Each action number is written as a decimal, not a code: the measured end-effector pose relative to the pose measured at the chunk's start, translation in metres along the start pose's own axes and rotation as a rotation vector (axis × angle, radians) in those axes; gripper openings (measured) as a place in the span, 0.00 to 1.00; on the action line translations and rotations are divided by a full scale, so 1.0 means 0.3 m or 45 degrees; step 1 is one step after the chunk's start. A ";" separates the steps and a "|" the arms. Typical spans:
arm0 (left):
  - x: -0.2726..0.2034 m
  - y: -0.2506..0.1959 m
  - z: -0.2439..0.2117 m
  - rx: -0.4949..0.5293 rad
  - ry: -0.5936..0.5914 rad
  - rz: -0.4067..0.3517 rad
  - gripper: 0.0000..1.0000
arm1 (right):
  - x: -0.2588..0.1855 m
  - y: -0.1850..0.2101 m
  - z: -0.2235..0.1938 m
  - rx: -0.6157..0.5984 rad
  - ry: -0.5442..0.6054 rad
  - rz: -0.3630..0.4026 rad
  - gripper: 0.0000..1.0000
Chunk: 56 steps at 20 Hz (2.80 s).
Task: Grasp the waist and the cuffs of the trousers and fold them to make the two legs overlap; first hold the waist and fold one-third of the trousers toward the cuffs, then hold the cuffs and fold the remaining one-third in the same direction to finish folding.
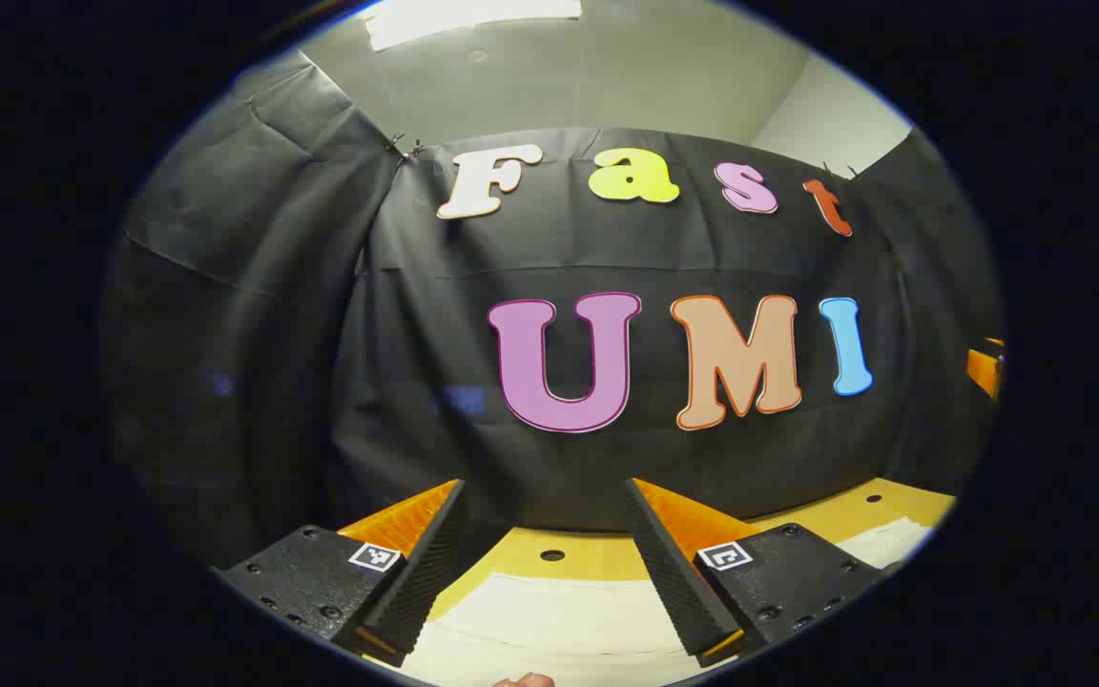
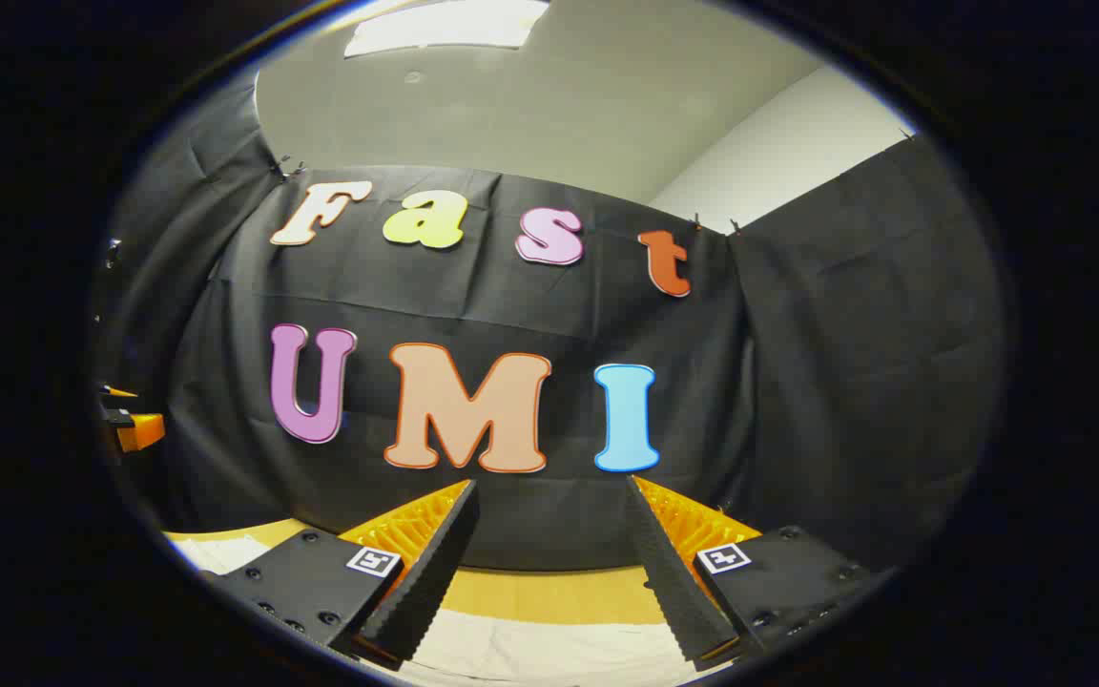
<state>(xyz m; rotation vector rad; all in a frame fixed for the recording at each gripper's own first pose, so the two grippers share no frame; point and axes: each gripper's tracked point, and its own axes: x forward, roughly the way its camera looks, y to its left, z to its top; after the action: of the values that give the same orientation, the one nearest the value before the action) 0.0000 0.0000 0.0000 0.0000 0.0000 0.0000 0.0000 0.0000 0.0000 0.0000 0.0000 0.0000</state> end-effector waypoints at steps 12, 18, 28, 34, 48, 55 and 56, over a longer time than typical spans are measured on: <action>-0.002 -0.030 0.027 0.004 -0.018 -0.003 0.96 | 0.014 -0.027 -0.004 -0.010 0.003 0.017 0.98; -0.004 -0.020 0.023 0.011 -0.012 0.002 0.96 | 0.014 -0.040 0.000 -0.027 0.002 0.011 0.98; -0.030 0.021 -0.074 0.138 0.058 -0.038 0.94 | 0.022 -0.052 -0.038 -0.044 0.024 0.018 0.97; -0.092 0.083 -0.185 0.487 0.143 -0.097 0.96 | 0.039 -0.019 -0.086 -0.040 0.061 0.068 0.97; -0.413 0.246 -0.703 1.024 0.612 -0.407 0.97 | 0.017 -0.028 -0.191 -0.045 0.137 0.093 0.97; -0.558 0.281 -0.912 1.241 0.795 -0.636 0.97 | 0.005 -0.056 -0.257 -0.067 0.187 0.080 0.97; -0.579 0.280 -0.936 1.250 0.830 -0.668 0.97 | 0.006 -0.060 -0.265 -0.068 0.191 0.077 0.97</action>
<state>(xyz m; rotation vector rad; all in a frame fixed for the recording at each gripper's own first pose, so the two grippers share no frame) -0.1736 0.0840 -0.2809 0.9816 0.6515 -0.5245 0.0018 -0.0180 -0.0794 -0.0538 0.1497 0.0602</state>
